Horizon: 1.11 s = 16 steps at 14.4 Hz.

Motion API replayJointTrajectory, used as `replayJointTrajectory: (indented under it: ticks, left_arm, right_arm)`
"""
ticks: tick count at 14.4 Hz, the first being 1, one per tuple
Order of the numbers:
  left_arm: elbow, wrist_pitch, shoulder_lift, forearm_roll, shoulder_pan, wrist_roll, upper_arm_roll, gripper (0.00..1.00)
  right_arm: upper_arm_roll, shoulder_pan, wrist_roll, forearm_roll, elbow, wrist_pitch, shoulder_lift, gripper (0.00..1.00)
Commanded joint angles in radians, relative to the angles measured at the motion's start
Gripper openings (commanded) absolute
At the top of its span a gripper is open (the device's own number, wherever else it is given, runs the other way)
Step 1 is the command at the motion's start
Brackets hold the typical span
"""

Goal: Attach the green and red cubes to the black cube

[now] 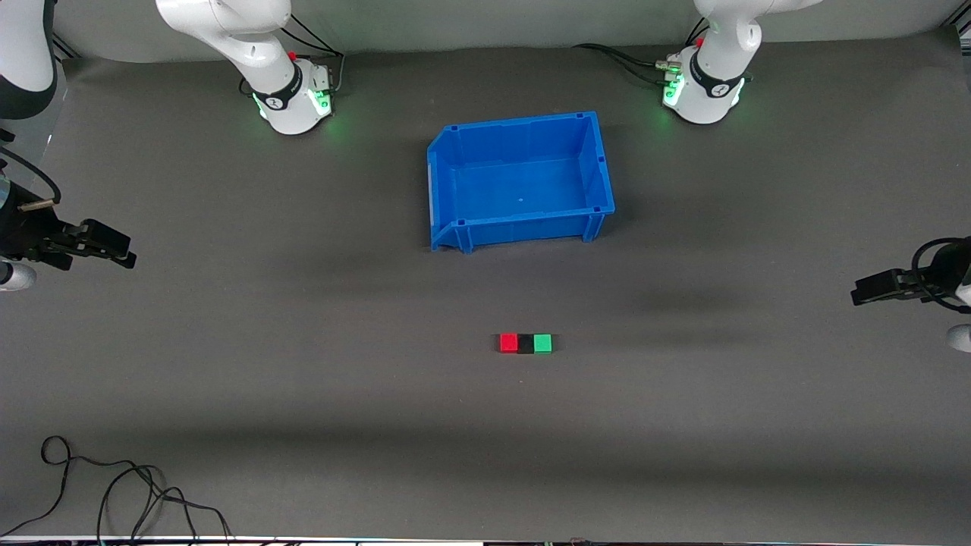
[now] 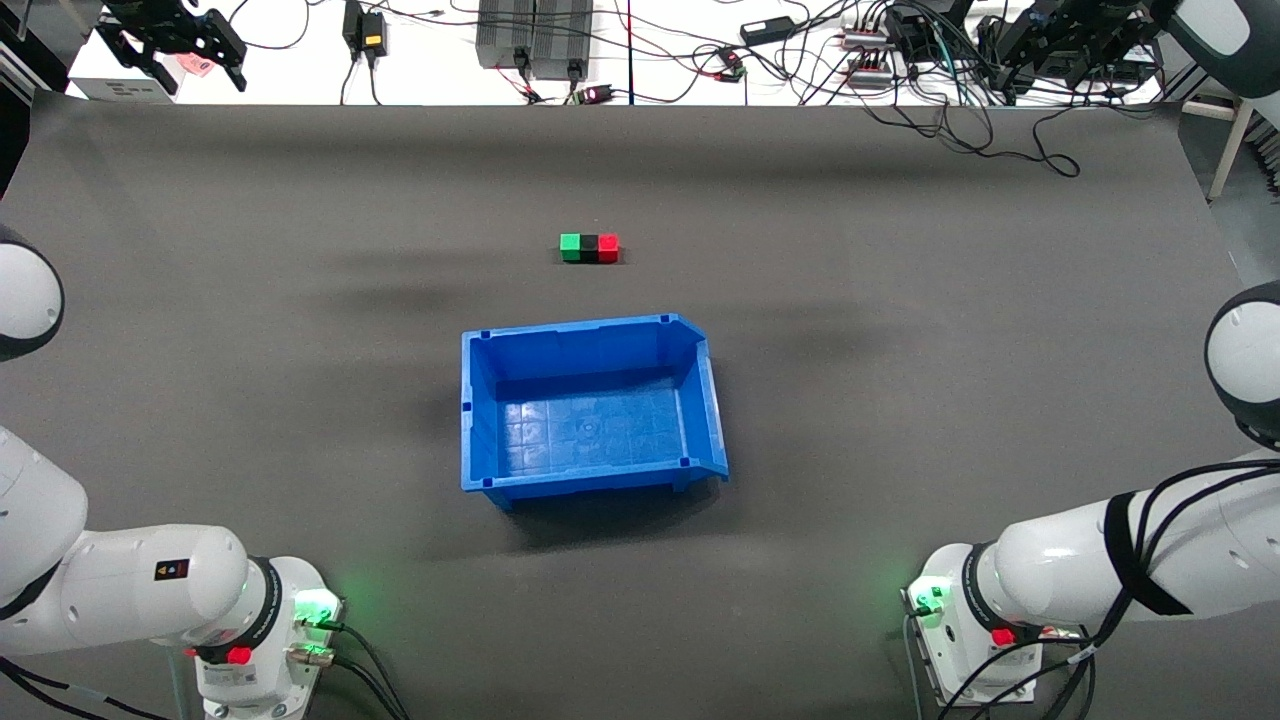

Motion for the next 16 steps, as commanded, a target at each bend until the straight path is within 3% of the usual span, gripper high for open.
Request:
replayJointTrajectory:
  ticks: [1, 3, 7, 10, 16]
  left_arm:
    - [-0.101, 0.074, -0.118, 0.003, 0.009, 0.015, 0.007, 1.0]
    - [-0.228, 0.145, -0.211, -0.002, 0.033, 0.015, 0.004, 1.0]
    - [-0.204, 0.081, -0.198, 0.004, -0.019, 0.019, 0.007, 1.0]
    - [-0.204, 0.068, -0.203, 0.027, -0.114, 0.015, 0.073, 1.0]
    - [-0.187, 0.027, -0.201, 0.027, -0.105, 0.035, 0.073, 1.0]
  right_arm:
    - [0.012, -0.006, -0.003, -0.022, -0.021, -0.025, -0.03, 1.0]
    - [0.012, -0.006, 0.004, -0.019, -0.019, -0.031, -0.03, 1.0]
    - [0.008, -0.008, 0.036, -0.006, -0.001, -0.075, -0.028, 1.0]
    - [0.012, -0.006, 0.044, -0.004, 0.007, -0.078, -0.024, 1.0]
    - [0.013, -0.006, 0.057, -0.004, 0.022, -0.091, -0.013, 1.0]
